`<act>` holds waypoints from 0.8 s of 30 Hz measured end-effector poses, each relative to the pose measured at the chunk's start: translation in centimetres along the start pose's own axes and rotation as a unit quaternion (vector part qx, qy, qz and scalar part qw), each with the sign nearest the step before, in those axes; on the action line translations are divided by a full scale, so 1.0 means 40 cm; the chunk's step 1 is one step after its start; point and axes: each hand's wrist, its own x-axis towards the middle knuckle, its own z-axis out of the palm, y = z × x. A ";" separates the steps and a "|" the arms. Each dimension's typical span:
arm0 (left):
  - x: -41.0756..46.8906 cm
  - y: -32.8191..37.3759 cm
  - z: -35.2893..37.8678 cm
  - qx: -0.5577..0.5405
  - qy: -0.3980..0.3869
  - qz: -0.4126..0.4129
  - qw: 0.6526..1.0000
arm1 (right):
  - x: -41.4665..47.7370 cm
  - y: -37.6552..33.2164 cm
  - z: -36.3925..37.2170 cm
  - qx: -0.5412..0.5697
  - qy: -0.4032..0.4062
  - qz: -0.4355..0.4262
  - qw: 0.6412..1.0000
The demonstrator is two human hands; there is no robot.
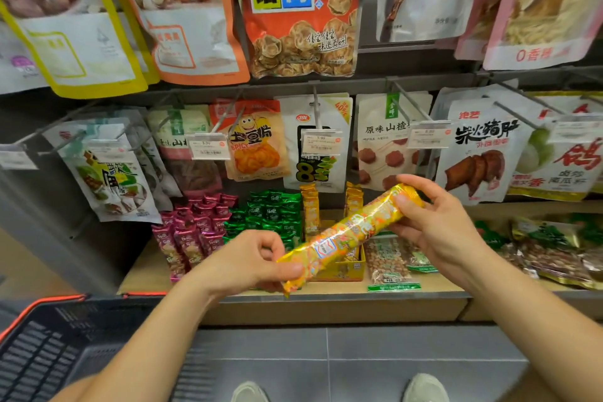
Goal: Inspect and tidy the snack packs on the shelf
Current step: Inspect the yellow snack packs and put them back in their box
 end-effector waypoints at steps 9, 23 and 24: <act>0.060 -0.027 0.054 0.164 -0.042 -0.012 0.986 | 0.065 0.036 0.004 0.034 0.020 -0.001 0.999; 0.136 0.045 0.159 0.131 0.061 0.136 0.980 | 0.074 0.055 0.038 -0.046 -0.119 0.039 0.991; 0.143 0.043 0.157 0.152 0.077 0.147 0.974 | 0.072 0.059 0.039 -0.076 -0.147 0.052 0.985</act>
